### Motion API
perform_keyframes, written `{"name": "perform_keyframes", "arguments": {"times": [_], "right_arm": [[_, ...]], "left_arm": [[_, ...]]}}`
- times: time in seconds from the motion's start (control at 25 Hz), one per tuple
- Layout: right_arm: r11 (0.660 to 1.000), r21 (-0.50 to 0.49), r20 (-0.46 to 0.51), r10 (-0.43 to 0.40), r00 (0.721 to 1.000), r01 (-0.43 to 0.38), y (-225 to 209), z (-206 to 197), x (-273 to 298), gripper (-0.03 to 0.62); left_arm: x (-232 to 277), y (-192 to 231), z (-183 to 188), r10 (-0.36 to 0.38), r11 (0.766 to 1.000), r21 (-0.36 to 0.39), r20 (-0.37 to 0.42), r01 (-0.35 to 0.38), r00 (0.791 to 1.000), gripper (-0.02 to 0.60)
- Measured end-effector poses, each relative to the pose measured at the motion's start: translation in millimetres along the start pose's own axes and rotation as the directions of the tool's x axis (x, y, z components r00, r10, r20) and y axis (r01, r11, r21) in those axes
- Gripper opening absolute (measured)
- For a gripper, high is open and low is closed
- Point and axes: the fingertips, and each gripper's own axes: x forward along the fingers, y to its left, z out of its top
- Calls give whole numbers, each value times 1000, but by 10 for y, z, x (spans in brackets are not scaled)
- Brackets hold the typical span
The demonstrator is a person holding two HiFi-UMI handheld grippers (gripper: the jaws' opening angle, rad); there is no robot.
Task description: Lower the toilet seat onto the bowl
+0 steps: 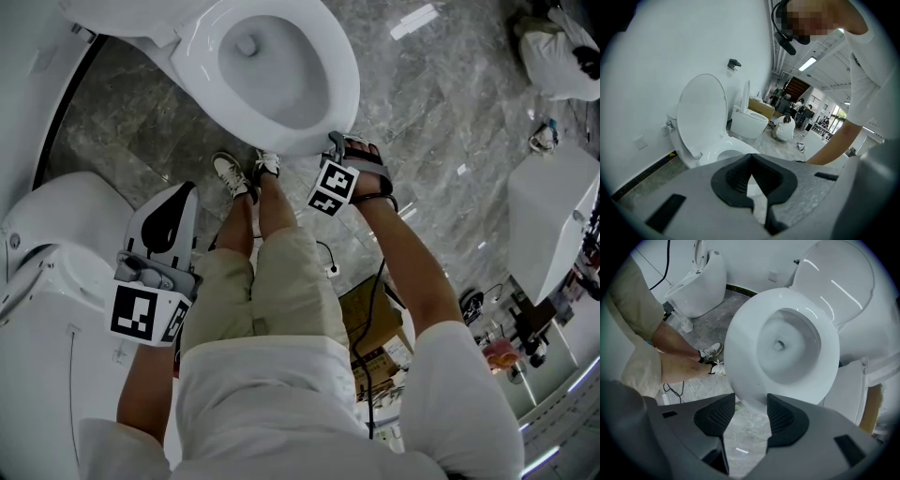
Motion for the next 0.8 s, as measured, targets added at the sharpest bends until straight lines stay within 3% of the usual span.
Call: {"name": "perform_keyframes", "arguments": {"times": [0.72, 0.8], "right_arm": [[1000, 10, -28, 25, 999, -25, -1, 1, 208, 210], [1000, 25, -34, 9, 999, -8, 23, -30, 155, 178]], "left_arm": [[-2, 108, 70, 48, 999, 3, 5, -48, 999, -6], [-37, 64, 134, 49, 999, 15, 15, -50, 999, -6]]}}
